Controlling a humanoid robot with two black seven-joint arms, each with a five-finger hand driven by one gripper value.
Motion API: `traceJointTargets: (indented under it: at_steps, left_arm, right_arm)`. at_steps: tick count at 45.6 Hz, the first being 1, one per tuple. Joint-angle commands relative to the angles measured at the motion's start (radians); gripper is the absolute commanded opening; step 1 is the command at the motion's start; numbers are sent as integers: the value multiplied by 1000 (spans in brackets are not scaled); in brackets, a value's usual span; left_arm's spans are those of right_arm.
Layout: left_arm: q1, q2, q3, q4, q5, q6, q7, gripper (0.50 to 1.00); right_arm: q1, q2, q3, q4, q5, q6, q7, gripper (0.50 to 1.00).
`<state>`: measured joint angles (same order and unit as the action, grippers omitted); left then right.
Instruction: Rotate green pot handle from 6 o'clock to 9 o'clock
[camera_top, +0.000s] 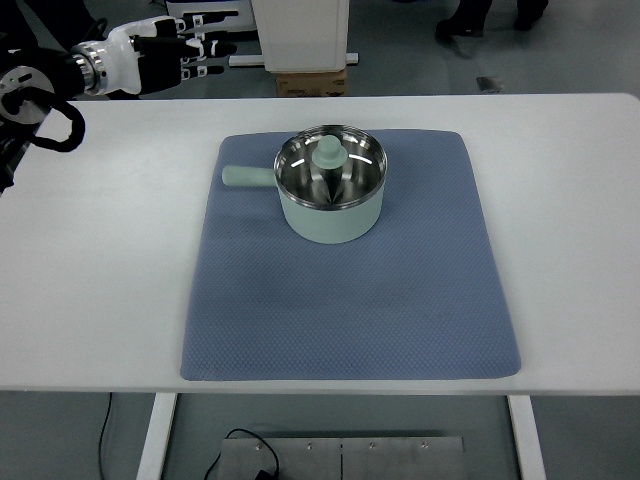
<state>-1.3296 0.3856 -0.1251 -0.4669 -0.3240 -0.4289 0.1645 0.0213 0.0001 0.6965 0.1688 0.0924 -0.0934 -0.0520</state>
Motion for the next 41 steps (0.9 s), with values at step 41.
traceJointTargets:
  at_steps: [41]
  left_arm:
    - [406, -102, -607, 142, -36, 2, -141, 1000]
  right_arm:
    - [0, 0, 0, 0, 1, 0, 0, 1000]
